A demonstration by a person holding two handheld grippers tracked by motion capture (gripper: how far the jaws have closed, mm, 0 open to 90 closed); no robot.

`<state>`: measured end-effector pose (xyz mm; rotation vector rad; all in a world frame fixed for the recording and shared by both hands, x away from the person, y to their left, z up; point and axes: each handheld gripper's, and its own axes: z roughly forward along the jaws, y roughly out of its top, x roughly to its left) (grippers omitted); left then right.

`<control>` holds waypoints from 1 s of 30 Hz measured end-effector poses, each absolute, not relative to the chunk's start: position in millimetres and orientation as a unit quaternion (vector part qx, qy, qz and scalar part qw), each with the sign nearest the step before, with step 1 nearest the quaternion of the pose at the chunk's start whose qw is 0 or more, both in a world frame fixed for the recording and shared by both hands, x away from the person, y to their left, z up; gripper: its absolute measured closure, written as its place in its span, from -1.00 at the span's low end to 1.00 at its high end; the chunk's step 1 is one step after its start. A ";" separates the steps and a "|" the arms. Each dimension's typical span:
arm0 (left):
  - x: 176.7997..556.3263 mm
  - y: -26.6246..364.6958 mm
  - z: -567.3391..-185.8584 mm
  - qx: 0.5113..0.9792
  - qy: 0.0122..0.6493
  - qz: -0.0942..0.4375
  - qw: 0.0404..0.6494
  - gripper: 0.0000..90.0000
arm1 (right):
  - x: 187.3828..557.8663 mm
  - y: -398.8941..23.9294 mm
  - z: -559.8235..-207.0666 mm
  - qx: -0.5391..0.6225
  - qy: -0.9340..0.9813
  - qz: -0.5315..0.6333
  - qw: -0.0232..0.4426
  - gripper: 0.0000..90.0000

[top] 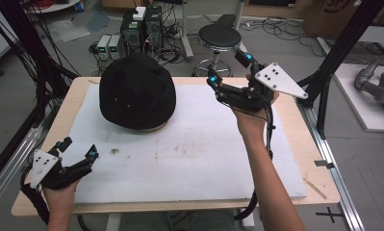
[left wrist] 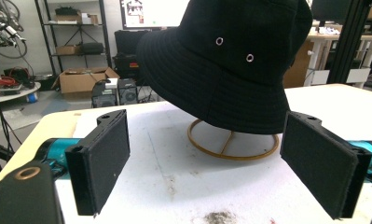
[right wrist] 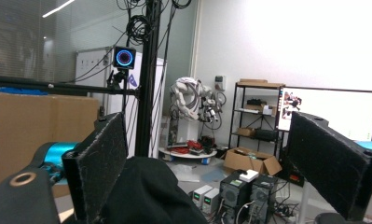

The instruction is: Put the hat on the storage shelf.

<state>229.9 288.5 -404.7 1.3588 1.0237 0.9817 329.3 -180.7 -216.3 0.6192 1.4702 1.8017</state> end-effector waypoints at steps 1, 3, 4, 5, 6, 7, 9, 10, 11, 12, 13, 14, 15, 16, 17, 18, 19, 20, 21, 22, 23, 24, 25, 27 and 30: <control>230.2 288.4 -404.9 0.576 0.433 0.415 0.556 -0.64 | 327.9 -183.5 -217.7 0.237 0.571 0.697 0.362 -0.72; 230.6 288.6 -405.3 0.578 0.433 0.415 0.554 -0.65 | 325.8 -188.2 -220.6 0.237 0.572 0.695 0.365 -0.73; 230.9 288.8 -405.5 0.578 0.433 0.415 0.553 -0.65 | 324.7 -190.7 -222.2 0.242 0.574 0.693 0.363 -0.73; 231.0 288.8 -405.6 0.577 0.433 0.415 0.554 -0.65 | 324.1 -193.3 -224.0 0.244 0.573 0.692 0.365 -0.73; 231.1 288.7 -405.7 0.577 0.434 0.415 0.553 -0.65 | 323.3 -196.3 -226.1 0.247 0.573 0.690 0.366 -0.73; 231.1 288.7 -405.6 0.578 0.433 0.415 0.553 -0.65 | 322.5 -200.0 -229.0 0.249 0.573 0.689 0.368 -0.73; 231.2 288.3 -405.6 0.578 0.433 0.415 0.554 -0.65 | 320.3 -205.7 -233.5 0.256 0.572 0.685 0.371 -0.73; 231.2 288.1 -405.6 0.577 0.433 0.415 0.554 -0.65 | 319.7 -208.9 -236.0 0.256 0.571 0.685 0.374 -0.73; 231.2 287.9 -405.6 0.577 0.433 0.415 0.554 -0.65 | 318.1 -212.3 -238.8 0.262 0.572 0.681 0.375 -0.73; 231.1 287.7 -405.5 0.578 0.433 0.416 0.554 -0.65 | 317.1 -215.7 -241.9 0.264 0.573 0.677 0.379 -0.73; 231.0 287.6 -405.5 0.578 0.432 0.416 0.553 -0.65 | 316.0 -219.1 -245.2 0.267 0.574 0.673 0.382 -0.73; 230.8 287.6 -405.5 0.578 0.432 0.416 0.553 -0.65 | 315.2 -222.9 -248.7 0.272 0.576 0.669 0.384 -0.73; 230.7 287.7 -405.4 0.578 0.432 0.416 0.553 -0.65 | 313.4 -230.0 -256.7 0.282 0.578 0.662 0.384 -0.73; 230.5 287.8 -405.4 0.578 0.432 0.416 0.553 -0.65 | 313.4 -230.0 -256.7 0.282 0.578 0.662 0.384 -0.73; 230.4 287.9 -405.3 0.578 0.432 0.416 0.553 -0.65 | 312.9 -234.1 -260.9 0.285 0.578 0.660 0.386 -0.73; 230.2 287.8 -405.2 0.578 0.431 0.416 0.554 -0.65 | 312.0 -238.0 -265.2 0.290 0.579 0.656 0.388 -0.73; 230.1 287.8 -405.2 0.578 0.431 0.416 0.554 -0.65 | 310.3 -243.1 -270.8 0.297 0.580 0.651 0.391 -0.74; 230.1 287.9 -405.3 0.578 0.431 0.417 0.553 -0.65 | 308.6 -247.0 -275.5 0.302 0.579 0.648 0.392 -0.74; 230.1 287.7 -405.4 0.578 0.431 0.417 0.553 -0.65 | 307.3 -250.0 -279.2 0.306 0.578 0.646 0.394 -0.74; 230.0 287.7 -405.4 0.580 0.431 0.417 0.552 -0.65 | 305.7 -254.2 -284.2 0.310 0.578 0.642 0.397 -0.74; 229.9 287.6 -405.4 0.581 0.430 0.417 0.551 -0.65 | 304.3 -258.5 -289.3 0.317 0.576 0.640 0.397 -0.74; 229.9 287.3 -405.3 0.580 0.430 0.418 0.551 -0.65 | 303.0 -262.7 -294.6 0.324 0.575 0.638 0.396 -0.74; 230.0 287.0 -405.2 0.580 0.429 0.417 0.552 -0.65 | 302.2 -267.2 -299.4 0.328 0.575 0.634 0.399 -0.75; 230.1 286.6 -405.0 0.580 0.429 0.418 0.552 -0.65 | 299.6 -275.0 -308.7 0.341 0.577 0.627 0.398 -0.75; 230.8 285.8 -404.7 0.580 0.429 0.417 0.553 -0.65 | 295.5 -286.4 -320.8 0.359 0.576 0.616 0.400 -0.78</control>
